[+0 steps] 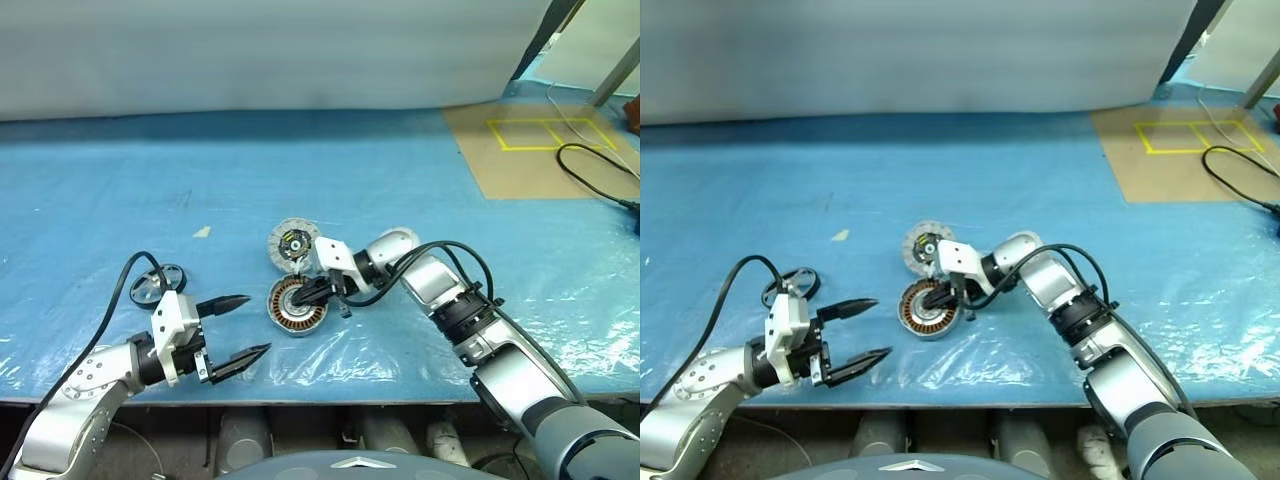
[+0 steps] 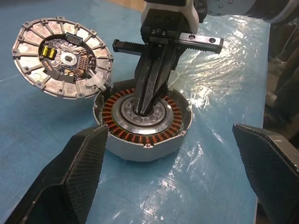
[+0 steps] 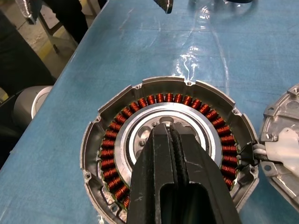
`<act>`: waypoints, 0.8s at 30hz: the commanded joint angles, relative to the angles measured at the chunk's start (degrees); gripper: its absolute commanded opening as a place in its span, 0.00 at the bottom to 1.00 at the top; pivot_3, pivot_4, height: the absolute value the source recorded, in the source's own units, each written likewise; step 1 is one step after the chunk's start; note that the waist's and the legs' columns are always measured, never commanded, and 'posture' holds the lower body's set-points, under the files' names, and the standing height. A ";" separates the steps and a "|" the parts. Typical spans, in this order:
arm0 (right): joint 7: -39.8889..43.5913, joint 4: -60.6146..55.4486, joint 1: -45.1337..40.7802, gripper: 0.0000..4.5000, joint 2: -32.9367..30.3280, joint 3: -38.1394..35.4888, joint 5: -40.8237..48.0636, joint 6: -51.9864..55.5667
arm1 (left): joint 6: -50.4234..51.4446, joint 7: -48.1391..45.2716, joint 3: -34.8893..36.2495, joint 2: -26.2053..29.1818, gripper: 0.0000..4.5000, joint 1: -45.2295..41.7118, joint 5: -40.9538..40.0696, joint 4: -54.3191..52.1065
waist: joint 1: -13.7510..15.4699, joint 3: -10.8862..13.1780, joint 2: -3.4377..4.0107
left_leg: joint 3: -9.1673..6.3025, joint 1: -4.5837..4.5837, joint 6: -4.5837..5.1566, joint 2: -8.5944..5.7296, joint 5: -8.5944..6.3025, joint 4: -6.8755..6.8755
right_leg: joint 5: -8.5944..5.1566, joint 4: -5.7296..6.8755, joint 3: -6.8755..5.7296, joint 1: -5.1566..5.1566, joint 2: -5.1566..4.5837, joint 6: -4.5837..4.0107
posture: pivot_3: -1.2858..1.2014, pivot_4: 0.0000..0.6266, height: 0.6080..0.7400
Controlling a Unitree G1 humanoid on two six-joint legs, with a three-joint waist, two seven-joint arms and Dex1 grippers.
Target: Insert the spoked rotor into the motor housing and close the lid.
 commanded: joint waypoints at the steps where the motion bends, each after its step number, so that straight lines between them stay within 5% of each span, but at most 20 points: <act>1: -0.24 -2.48 -0.77 0.00 -0.62 -2.93 1.65 -0.80 | 0.51 0.94 2.00 -0.46 1.00 -0.51 -2.10 -1.18 | 0.06 0.00 0.00 | 0.00 -0.01 0.00 0.00 0.00 0.00 | 0.00 0.00 0.00 0.00 0.00 0.00 | 0.52 0.24 1.00; 15: -5.46 -20.05 3.78 0.00 -9.47 -15.28 9.97 12.83 | 0.91 7.07 10.69 -2.44 1.00 3.39 -3.71 -4.33 | -0.18 0.00 -0.01 | 0.00 -0.04 -0.03 -0.01 0.02 -0.05 | 0.00 -0.08 0.03 -0.02 0.03 0.01 | 0.52 0.24 1.00; 24: -9.37 -17.19 3.28 0.00 -6.14 -14.43 10.08 12.11 | 12.12 2.91 25.00 14.34 1.00 -3.47 -9.70 0.37 | 0.19 0.00 -0.05 | -0.01 0.06 0.03 -0.07 -0.01 0.02 | -0.02 0.02 0.03 0.01 0.10 0.02 | 0.52 0.24 1.00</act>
